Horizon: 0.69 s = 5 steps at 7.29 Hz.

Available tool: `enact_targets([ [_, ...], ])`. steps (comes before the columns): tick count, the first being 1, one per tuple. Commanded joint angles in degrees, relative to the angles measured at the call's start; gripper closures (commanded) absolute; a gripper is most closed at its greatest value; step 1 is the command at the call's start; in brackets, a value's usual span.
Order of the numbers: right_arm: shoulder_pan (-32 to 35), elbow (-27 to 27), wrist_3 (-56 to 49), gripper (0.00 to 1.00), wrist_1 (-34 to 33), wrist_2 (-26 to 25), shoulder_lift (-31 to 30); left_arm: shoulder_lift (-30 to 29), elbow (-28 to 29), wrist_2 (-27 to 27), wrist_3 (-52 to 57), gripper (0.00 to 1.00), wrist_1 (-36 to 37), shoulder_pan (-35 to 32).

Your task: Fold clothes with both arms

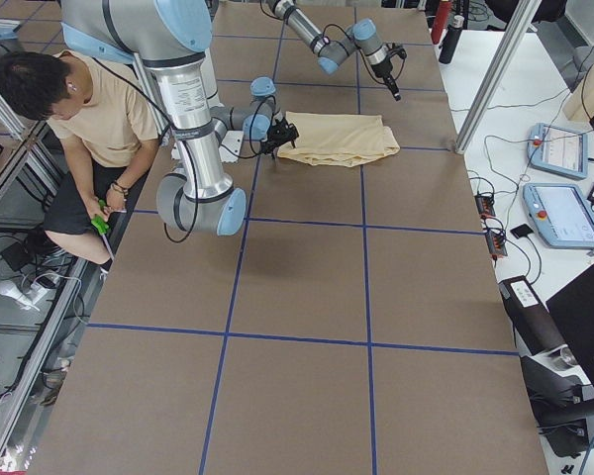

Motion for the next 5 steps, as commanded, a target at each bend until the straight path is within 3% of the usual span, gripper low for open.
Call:
enact_targets([
  [1, 3.06, -1.17, -0.28, 0.07, -0.28, -0.01, 1.6, 0.08, -0.01, 0.07, -0.11, 0.52, -0.13, 0.0],
  [5, 3.07, -2.59, -0.11, 0.07, -1.32, 0.78, 3.28, 0.25, -0.54, 0.07, -0.81, 0.51, -0.14, 0.26],
])
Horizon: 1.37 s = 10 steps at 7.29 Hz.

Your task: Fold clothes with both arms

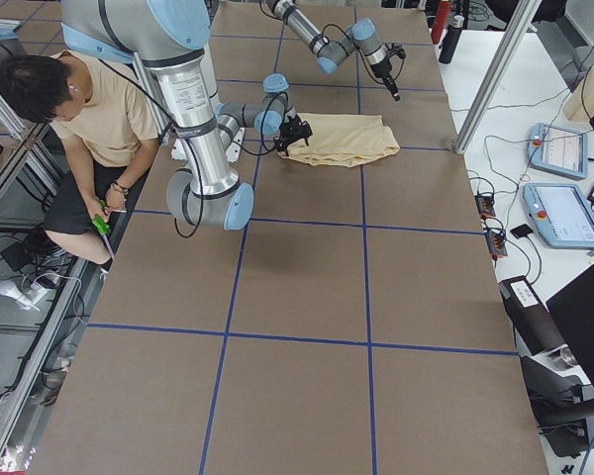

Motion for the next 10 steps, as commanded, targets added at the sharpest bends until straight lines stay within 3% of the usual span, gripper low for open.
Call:
enact_targets([
  [1, -0.76, 0.42, 0.06, 0.08, -1.03, 0.32, 0.01, -0.04, -0.05, -0.03, -0.04, 0.51, 0.0, 0.04],
  [3, -1.03, 3.73, 0.06, 0.08, -5.84, 0.93, -0.08, -0.04, -0.05, -0.03, -0.22, 0.51, 0.0, 0.13],
  [8, -2.36, 2.44, -0.02, 0.08, -5.87, 0.24, 0.01, 0.13, -0.05, -0.03, -0.13, 0.51, 0.0, 0.13],
  [9, -2.27, 2.18, -0.02, 0.12, -5.78, 0.15, 0.01, 0.04, -0.13, -0.03, -0.13, 0.51, 0.0, 0.13],
  [10, -2.27, 1.91, 0.15, 0.23, -5.69, 0.23, 0.1, 0.04, -0.31, -0.03, -0.13, 0.51, 0.0, 0.13],
])
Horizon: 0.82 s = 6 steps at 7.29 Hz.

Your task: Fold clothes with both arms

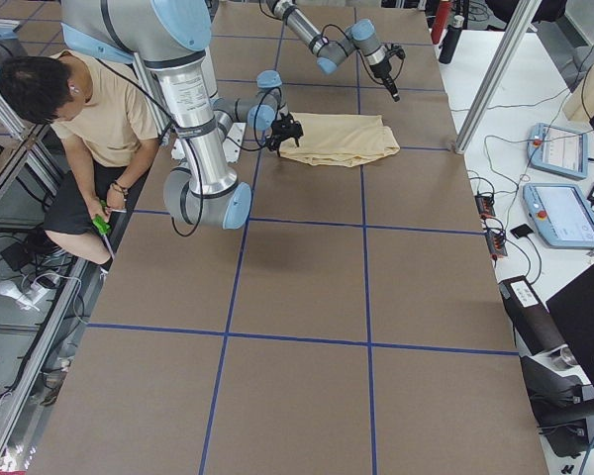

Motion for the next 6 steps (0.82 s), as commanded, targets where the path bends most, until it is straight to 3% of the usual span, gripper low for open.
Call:
enact_targets([
  [1, 0.04, -0.41, 0.38, 0.32, 0.11, 0.02, 0.06, 0.06, -0.23, 0.0, 0.0, 0.51, 0.0, 0.0],
  [3, 0.04, -0.41, 0.65, 1.0, 0.19, 0.02, 0.41, 0.06, -0.24, 0.0, 0.0, 0.51, 0.0, 0.0],
  [6, 1.26, -0.24, 0.65, 1.0, 0.37, 0.28, 0.85, 0.06, -0.32, 0.0, 0.09, 0.51, 0.0, 0.0],
])
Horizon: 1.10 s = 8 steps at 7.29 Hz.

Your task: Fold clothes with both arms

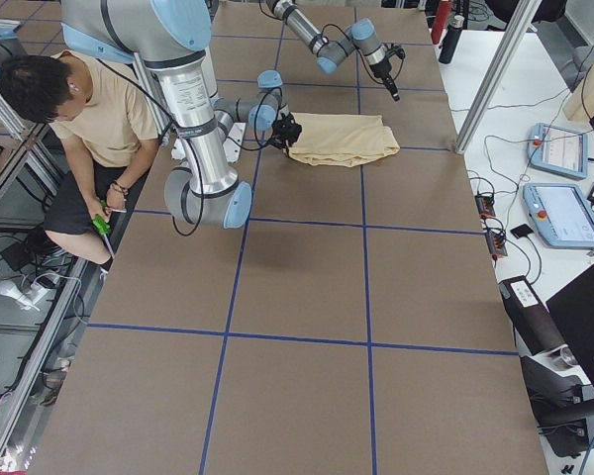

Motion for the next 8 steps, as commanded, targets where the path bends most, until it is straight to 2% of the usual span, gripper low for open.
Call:
enact_targets([
  [1, 1.93, 0.84, -0.18, 1.0, -0.06, 0.9, 0.34, 0.01, -0.93, -0.17, 0.07, 0.51, 0.09, 0.0],
  [3, 2.03, 1.11, -0.18, 1.0, -0.06, 1.53, 0.34, 1.84, -3.65, -0.26, 0.07, 0.51, 0.18, 0.0],
  [4, 2.03, 2.24, -0.18, 1.0, -0.14, 1.53, -0.27, 6.38, -10.97, -0.87, -1.15, 0.51, 0.26, 0.61],
  [5, 2.03, 4.52, -0.18, 1.0, -0.32, 1.53, -1.15, 12.08, -18.71, -4.27, -9.51, 0.51, 0.26, 3.66],
  [6, 1.68, 6.89, -0.18, 1.0, -0.23, 1.53, -3.24, 15.09, -24.53, -5.26, -17.17, 0.51, 0.79, 4.82],
  [8, 0.19, 7.88, -0.79, 1.0, -0.15, 1.53, -4.14, 26.06, -38.32, -5.1, -26.6, 0.51, 1.66, 12.61],
])
